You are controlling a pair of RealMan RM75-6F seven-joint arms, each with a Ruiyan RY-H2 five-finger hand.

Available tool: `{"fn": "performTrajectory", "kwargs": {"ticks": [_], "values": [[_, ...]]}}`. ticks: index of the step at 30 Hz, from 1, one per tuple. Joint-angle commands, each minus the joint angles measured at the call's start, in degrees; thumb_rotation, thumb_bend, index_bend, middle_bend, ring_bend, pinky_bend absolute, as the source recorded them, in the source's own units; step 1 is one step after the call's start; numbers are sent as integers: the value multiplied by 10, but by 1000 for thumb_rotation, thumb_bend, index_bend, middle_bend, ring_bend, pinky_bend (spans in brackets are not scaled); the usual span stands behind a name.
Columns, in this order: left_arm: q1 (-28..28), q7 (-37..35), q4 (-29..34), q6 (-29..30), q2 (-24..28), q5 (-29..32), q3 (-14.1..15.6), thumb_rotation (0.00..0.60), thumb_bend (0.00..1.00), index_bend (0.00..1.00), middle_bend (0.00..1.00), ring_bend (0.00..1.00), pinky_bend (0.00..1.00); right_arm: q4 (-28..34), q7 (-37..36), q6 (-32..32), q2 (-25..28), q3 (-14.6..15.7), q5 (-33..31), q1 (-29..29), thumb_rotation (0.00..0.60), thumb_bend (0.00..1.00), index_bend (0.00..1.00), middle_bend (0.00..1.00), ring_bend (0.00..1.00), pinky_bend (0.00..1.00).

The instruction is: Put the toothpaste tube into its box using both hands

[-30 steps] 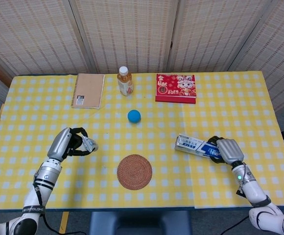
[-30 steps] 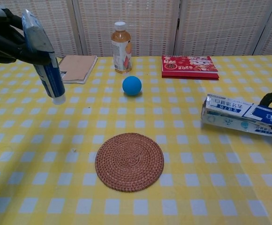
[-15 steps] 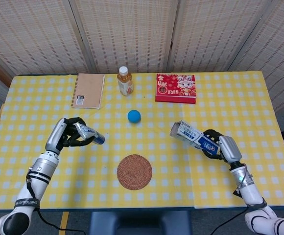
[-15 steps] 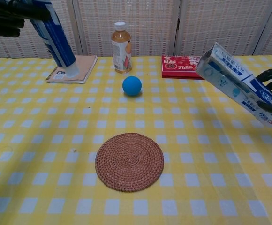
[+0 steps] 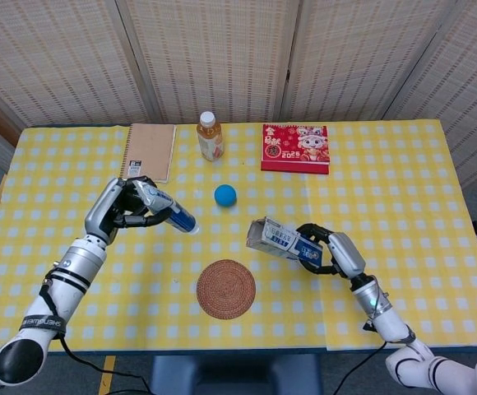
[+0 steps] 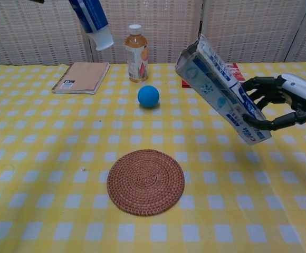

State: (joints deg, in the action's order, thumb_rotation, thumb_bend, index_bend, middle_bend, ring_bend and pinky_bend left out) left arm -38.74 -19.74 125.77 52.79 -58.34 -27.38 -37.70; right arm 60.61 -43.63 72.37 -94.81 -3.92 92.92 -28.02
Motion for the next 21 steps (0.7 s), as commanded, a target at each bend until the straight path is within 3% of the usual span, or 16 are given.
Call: {"fn": "performTrajectory", "kwargs": {"ticks": [1,10,21], "values": [[-6,-3,4,8,0,6,1,600,568,983,1000,1000,1000,-9,-16,1,-16,-3,-2,-8,600,376,453,315,362,442],[-41,17,2,37,-24,18,20,600,568,983,1000,1000,1000,-48,-68,-4,-69,-4,-4,-27,600,376,452,314,361,441],[-67,14,-4,61,-42,46,15,600,568,983,1000,1000,1000,-69,-84,-5,-93,-3,-2,-47,600,376,453,314,361,441]]}}
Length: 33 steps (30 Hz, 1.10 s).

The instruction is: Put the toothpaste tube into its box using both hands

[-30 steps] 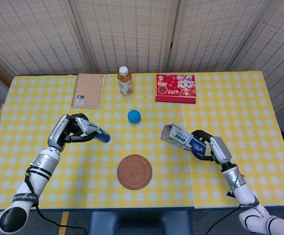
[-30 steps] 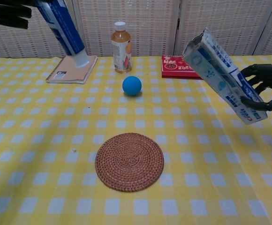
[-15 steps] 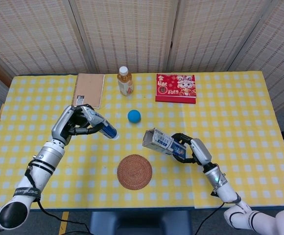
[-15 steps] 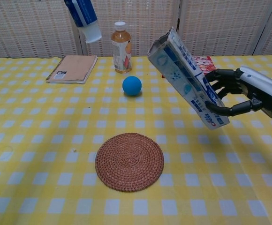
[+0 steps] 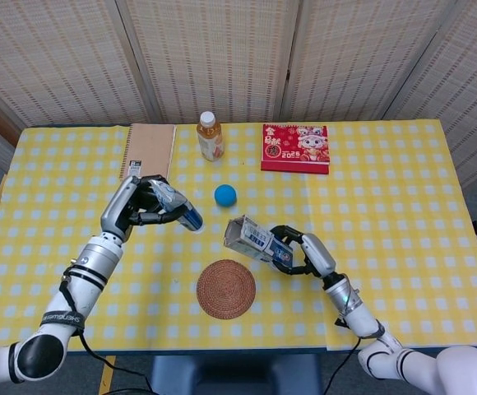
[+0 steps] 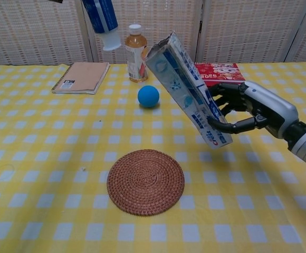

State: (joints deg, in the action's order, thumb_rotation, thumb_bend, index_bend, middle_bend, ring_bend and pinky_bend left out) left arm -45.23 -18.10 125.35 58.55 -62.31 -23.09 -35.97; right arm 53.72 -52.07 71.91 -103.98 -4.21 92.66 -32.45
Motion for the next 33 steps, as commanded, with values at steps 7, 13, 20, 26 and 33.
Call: {"fn": "performTrajectory", "kwargs": {"ticks": [7,13,20,26,33], "values": [[-17,7,9,29,-16,7,-4,600,569,983,1000,1000,1000,-11,-5,-17,-17,-6,-7,-20,600,376,453,314,360,441],[-30,18,24,51,-30,11,-2,600,569,983,1000,1000,1000,-27,-19,-28,-38,-15,-14,-38,600,376,452,314,360,441],[-36,28,23,70,-40,16,-1,600,570,983,1000,1000,1000,-25,-28,-16,-46,-19,-14,-45,600,376,452,314,362,441],[-39,33,21,77,-48,18,-1,600,569,983,1000,1000,1000,-22,-32,-15,-50,-22,-19,-49,600,375,452,314,361,441],[-41,30,16,96,-60,13,-12,600,570,983,1000,1000,1000,-29,-40,-18,-59,-17,-17,-54,600,376,452,314,361,441]]}}
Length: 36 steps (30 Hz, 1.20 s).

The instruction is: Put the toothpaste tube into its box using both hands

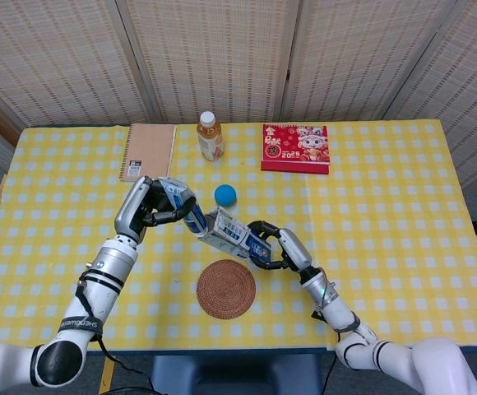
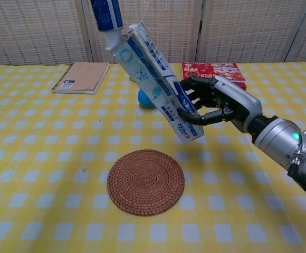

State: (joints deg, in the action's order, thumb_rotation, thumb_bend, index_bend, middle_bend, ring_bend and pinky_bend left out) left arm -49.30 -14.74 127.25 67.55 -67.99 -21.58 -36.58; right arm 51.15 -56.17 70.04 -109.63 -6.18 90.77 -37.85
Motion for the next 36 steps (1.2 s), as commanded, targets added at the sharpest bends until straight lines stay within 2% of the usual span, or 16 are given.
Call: {"fn": "performTrajectory", "kwargs": {"ticks": [1,8,22,28,30,31,32,33,34,35,36], "values": [[0,-4,-5,11,-4,-4,-10,600,570,983,1000,1000,1000,-6,-1,1,-5,5,2,0,600,376,452,314,360,441],[0,-10,-1,40,-22,-10,-23,600,570,984,1000,1000,1000,-20,-28,0,-20,3,-2,-3,600,376,452,314,360,441],[0,9,6,73,-48,-16,-26,600,570,983,1000,1000,1000,-30,-70,34,-43,-11,1,-13,600,376,453,314,360,441],[3,20,13,98,-66,-22,-17,600,564,969,1000,1000,1000,-33,-78,46,-49,-17,1,-17,600,376,452,314,361,440],[5,25,17,100,-71,-29,-10,600,497,845,1000,1000,1000,-33,-77,47,-50,-17,1,-18,600,376,452,314,360,440],[6,29,19,96,-71,-33,-7,600,434,736,1000,1000,1000,-33,-77,47,-49,-17,1,-18,600,376,452,314,360,440],[6,36,22,84,-66,-36,-1,597,342,556,1000,1000,1000,-32,-76,48,-49,-17,0,-18,600,376,452,314,360,440],[7,42,24,72,-61,-36,3,563,246,329,1000,1000,1000,-31,-75,48,-49,-17,0,-18,600,376,452,314,360,440],[9,42,25,58,-56,-36,4,531,205,215,1000,1000,1000,-30,-73,48,-48,-16,0,-17,600,376,452,314,360,440],[10,41,25,50,-53,-37,4,460,164,92,1000,1000,1000,-29,-72,48,-47,-16,-1,-17,600,376,452,314,360,440],[12,39,25,45,-51,-39,3,370,138,24,1000,1000,1000,-28,-72,48,-47,-16,-1,-17,600,376,452,314,360,440]]}}
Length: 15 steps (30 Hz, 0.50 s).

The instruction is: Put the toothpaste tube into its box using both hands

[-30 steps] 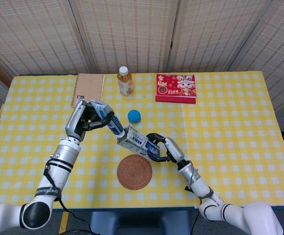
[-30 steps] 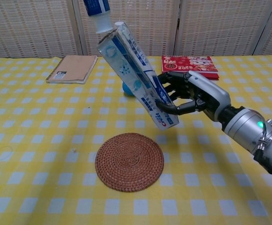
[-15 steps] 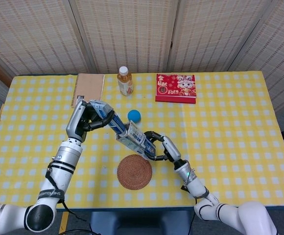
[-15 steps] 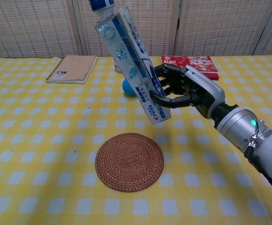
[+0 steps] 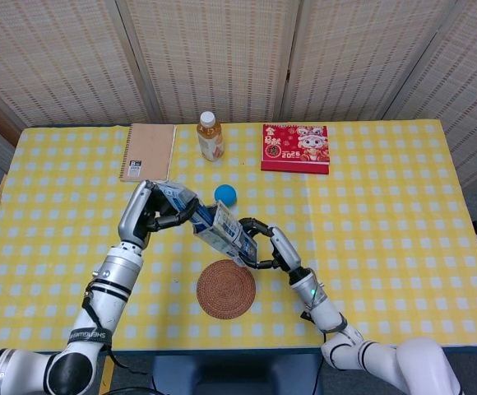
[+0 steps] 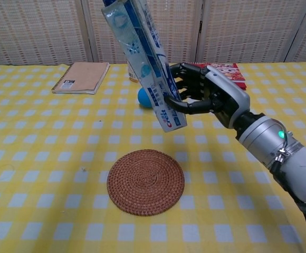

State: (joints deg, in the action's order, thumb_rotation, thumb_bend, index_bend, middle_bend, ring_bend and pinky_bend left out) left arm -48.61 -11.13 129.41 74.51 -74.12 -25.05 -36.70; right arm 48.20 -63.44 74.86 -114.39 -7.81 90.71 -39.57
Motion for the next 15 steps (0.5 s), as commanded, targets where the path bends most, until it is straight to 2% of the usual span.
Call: {"fn": "performTrajectory", "kwargs": {"ticks": [1,3,6,11,15], "values": [[6,2,3,-30,12,-8,4,323,129,7,1000,1000,1000,2,2,0,2,0,-1,0,600,376,452,314,360,440],[10,0,2,-39,16,-19,6,221,103,0,1000,1000,1000,5,5,0,4,1,-2,1,600,376,452,314,361,440],[15,-5,2,-56,24,-31,7,174,84,0,1000,1000,1000,8,8,-1,7,1,-3,2,600,376,452,314,361,440],[21,-11,-4,-79,36,-42,8,163,76,0,1000,1000,1000,12,9,-4,11,1,-6,3,600,376,452,314,360,440],[27,-5,-7,-95,50,-60,19,194,76,0,1000,1000,1000,14,15,-3,16,3,-6,5,600,376,452,314,360,440]]}}
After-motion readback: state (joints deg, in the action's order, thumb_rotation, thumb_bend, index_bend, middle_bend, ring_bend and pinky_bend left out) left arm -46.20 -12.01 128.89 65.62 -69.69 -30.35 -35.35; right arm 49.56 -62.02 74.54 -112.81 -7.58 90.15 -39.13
